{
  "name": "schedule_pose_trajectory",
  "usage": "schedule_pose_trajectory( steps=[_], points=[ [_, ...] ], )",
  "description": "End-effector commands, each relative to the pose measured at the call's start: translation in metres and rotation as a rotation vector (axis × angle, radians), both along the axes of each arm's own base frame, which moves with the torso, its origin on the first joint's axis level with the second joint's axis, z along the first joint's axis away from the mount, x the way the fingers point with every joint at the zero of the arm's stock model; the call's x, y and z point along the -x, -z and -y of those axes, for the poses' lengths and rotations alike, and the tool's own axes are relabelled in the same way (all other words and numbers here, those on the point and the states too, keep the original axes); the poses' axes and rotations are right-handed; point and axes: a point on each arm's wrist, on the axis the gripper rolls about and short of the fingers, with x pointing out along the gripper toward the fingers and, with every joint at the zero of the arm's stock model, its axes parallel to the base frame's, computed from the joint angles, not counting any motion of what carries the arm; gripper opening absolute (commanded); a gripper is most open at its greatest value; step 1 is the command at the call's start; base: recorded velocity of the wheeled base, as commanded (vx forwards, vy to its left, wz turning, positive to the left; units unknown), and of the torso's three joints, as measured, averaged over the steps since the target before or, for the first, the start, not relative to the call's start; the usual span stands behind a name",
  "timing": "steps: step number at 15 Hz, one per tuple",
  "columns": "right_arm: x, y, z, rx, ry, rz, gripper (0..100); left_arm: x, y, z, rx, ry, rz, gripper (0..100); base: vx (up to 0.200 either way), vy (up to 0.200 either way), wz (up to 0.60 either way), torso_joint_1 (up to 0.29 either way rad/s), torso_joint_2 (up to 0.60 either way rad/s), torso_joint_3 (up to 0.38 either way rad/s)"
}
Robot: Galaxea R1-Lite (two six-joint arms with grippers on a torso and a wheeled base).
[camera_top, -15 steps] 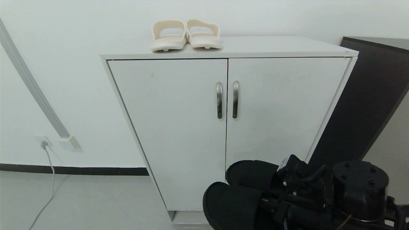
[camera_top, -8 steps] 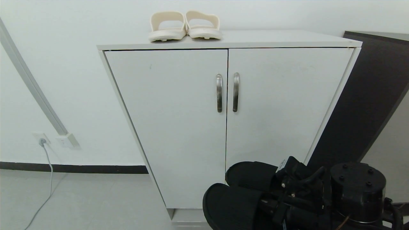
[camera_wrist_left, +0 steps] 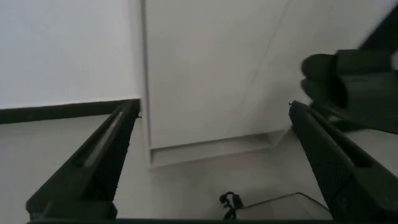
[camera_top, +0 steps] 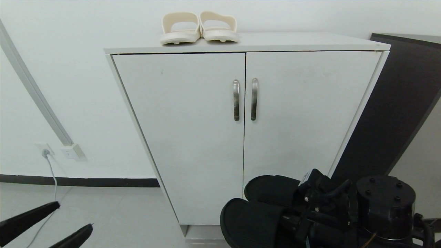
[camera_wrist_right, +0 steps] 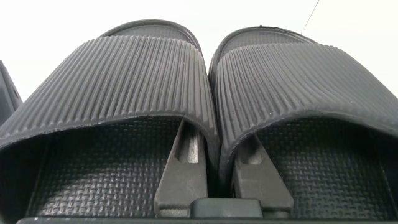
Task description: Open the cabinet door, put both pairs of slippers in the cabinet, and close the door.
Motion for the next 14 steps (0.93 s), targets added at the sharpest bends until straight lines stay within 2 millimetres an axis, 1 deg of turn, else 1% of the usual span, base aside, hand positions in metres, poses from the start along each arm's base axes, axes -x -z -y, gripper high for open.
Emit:
schedule_pose_trajectory(
  steps=[1, 3, 5, 7, 8, 9, 10, 11, 12, 14],
  points=[
    [-0.002, 0.002, 0.0, 0.004, 0.006, -0.006, 0, -0.05, -0.022, 0.015, 0.004, 0.135, -0.055, 100, 0.0, 0.0, 0.0, 0.0, 0.0, 0.0],
    [-0.003, 0.002, 0.0, 0.003, 0.008, -0.007, 0, -0.067, -0.029, 0.032, 0.0, 0.236, -0.057, 100, 0.0, 0.0, 0.0, 0.0, 0.0, 0.0],
    [-0.003, 0.002, 0.0, 0.002, 0.009, -0.006, 0, -0.076, -0.028, 0.043, -0.003, 0.29, -0.06, 100, 0.0, 0.0, 0.0, 0.0, 0.0, 0.0],
    [-0.003, 0.002, 0.0, 0.003, 0.009, -0.007, 0, -0.093, -0.031, 0.065, 0.012, 0.373, -0.073, 100, 0.0, 0.0, 0.0, 0.0, 0.0, 0.0],
    [-0.003, 0.002, 0.0, 0.002, 0.009, -0.006, 0, -0.101, -0.03, 0.073, 0.018, 0.374, -0.091, 100, 0.0, 0.0, 0.0, 0.0, 0.0, 0.0],
    [-0.004, 0.001, 0.0, 0.001, 0.012, -0.005, 0, -0.112, -0.026, 0.08, 0.005, 0.332, -0.095, 100, 0.0, 0.0, 0.0, 0.0, 0.0, 0.0],
    [-0.004, 0.001, 0.001, 0.001, 0.014, -0.005, 0, -0.125, -0.02, 0.095, 0.001, 0.321, -0.076, 100, 0.0, 0.0, 0.0, 0.0, 0.0, 0.0],
    [-0.005, 0.001, 0.001, 0.002, 0.018, -0.006, 0, -0.129, -0.017, 0.102, 0.006, 0.325, -0.061, 100, 0.0, 0.0, 0.0, 0.0, 0.0, 0.0],
    [-0.006, 0.003, 0.001, 0.008, 0.02, -0.011, 0, -0.131, -0.015, 0.115, 0.011, 0.328, -0.035, 100, 0.0, 0.0, 0.0, 0.0, 0.0, 0.0],
    [-0.009, 0.008, 0.0, 0.015, 0.028, -0.028, 0, -0.129, -0.026, 0.132, 0.03, 0.377, -0.002, 100, 0.0, 0.0, 0.0, 0.0, 0.0, 0.0]
  ],
)
